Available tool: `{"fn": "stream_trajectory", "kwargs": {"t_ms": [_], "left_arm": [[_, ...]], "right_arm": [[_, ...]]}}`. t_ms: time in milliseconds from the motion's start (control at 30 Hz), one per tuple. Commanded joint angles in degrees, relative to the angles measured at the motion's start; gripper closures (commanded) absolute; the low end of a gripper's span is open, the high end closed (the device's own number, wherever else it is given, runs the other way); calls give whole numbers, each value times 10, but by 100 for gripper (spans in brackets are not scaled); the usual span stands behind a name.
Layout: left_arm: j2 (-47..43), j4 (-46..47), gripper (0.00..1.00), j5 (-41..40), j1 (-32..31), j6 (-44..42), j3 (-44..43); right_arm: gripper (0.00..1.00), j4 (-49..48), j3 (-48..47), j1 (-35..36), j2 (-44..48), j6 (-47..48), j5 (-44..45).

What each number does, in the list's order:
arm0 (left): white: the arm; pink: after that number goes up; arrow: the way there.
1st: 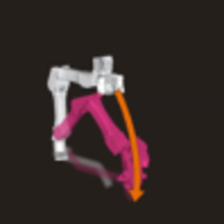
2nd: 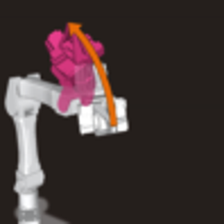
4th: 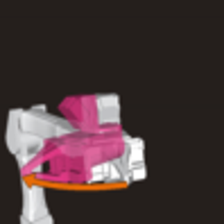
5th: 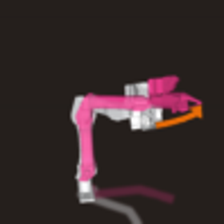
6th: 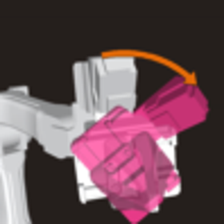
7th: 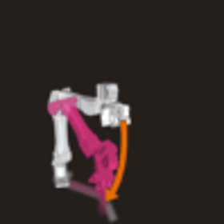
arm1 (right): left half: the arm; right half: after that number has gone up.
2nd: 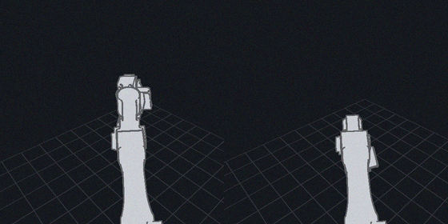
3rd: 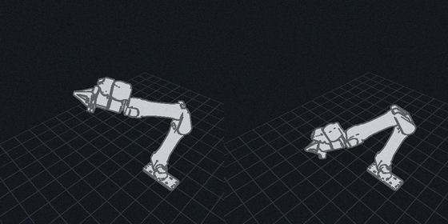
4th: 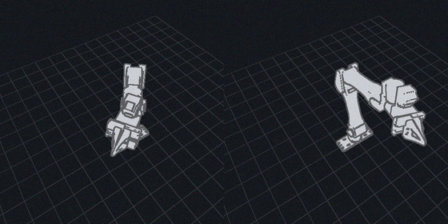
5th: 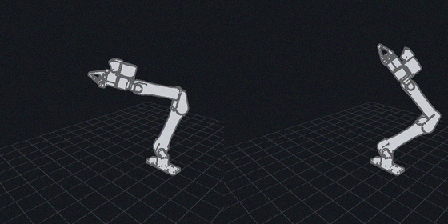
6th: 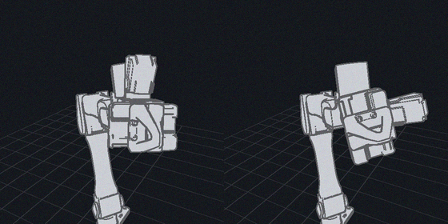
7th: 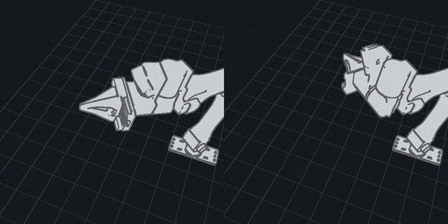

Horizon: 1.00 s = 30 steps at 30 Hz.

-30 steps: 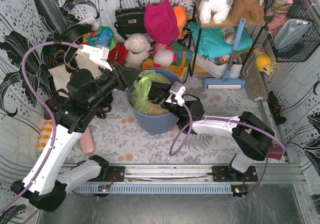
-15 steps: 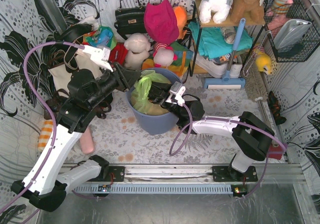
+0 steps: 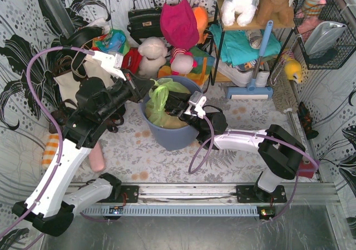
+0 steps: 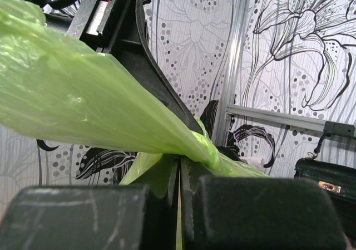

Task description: Tie the trash bag

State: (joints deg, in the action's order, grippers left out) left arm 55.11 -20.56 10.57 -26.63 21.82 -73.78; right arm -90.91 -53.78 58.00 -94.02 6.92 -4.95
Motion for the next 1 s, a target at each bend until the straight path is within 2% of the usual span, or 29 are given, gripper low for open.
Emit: {"fn": "stream_trajectory", "kwargs": {"t_ms": [0,133,233,267,400,500,633,733,833,900,967], "left_arm": [[-5,32,100,4,-1,-7,-10],[-4,46,100,3,-1,-8,-13],[-4,57,100,-3,-2,-9,-14],[-4,59,100,-5,-1,-9,-14],[-4,63,100,-10,-2,-12,-17],[0,66,100,-8,-1,-11,-16],[3,73,100,-3,-1,-9,-15],[5,75,100,-2,-1,-10,-18],[9,74,100,0,-1,-11,-20],[12,75,100,2,-1,-12,-22],[13,74,100,2,-1,-13,-25]], "right_arm": [[100,-64,1,4,23,-14,-6],[98,-64,28,4,42,-37,22],[77,-64,61,4,71,-48,37],[73,-64,75,4,84,-53,42],[62,-54,125,4,133,-65,62],[56,-7,153,4,192,-87,81],[49,195,133,4,282,-163,118],[46,450,48,4,326,-262,157],[45,705,-71,4,321,-371,166],[43,799,-121,4,310,-432,149],[40,849,-152,4,301,-483,131]]}}
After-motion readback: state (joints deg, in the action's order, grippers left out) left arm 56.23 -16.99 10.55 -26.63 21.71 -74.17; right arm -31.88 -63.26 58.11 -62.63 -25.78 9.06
